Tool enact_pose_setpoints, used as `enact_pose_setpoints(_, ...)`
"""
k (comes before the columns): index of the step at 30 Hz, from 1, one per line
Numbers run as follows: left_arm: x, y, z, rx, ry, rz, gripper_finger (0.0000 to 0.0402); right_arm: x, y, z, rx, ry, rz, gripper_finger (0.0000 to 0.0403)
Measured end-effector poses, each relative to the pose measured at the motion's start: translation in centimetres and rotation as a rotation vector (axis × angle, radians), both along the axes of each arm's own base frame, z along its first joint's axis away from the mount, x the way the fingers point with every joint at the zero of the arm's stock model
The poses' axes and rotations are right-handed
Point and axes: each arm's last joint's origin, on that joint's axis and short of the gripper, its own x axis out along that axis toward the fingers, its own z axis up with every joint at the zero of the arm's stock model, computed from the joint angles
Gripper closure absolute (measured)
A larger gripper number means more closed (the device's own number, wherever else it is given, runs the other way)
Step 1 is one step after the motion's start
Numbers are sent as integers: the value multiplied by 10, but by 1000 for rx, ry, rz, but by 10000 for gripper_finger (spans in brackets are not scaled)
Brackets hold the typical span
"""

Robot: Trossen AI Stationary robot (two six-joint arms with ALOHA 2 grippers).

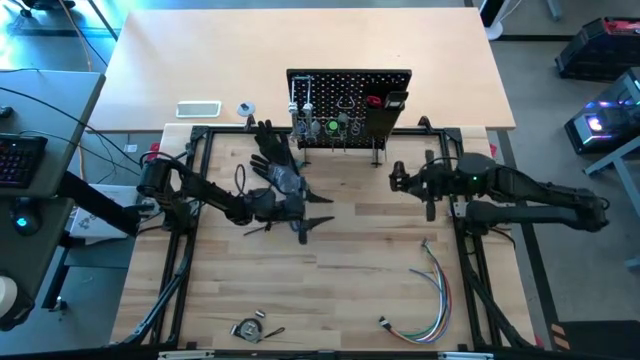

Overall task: Hang tools onto peg board
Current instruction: Hang the black pliers on the pegboard

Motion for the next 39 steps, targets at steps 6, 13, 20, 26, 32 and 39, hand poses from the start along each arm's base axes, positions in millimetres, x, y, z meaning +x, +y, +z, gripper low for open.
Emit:
enact_pose_setpoints(6, 0, 5, 3, -38, -32, 14, 200, 9, 7, -8, 8, 73, 66, 381)
enact_pose_setpoints(13, 0, 6, 3, -76, -34, 13, 200, 17, 13, -12, -6, 96, 112, 381)
enact_pose_setpoints(20, 0, 5, 3, -105, -40, 10, 200, 17, 12, -16, -36, 142, 96, 381)
enact_pose_setpoints(26, 0, 3, 1, -123, -14, -36, 200, 14, 9, -19, -61, 184, 73, 381)
enact_pose_setpoints(32, 0, 3, -2, -136, 16, -36, 200, 15, 7, -20, -105, 196, 95, 381)
enact_pose_setpoints(39, 0, 8, -2, -182, 17, -17, 200, 14, 6, -18, -188, 179, 117, 381)
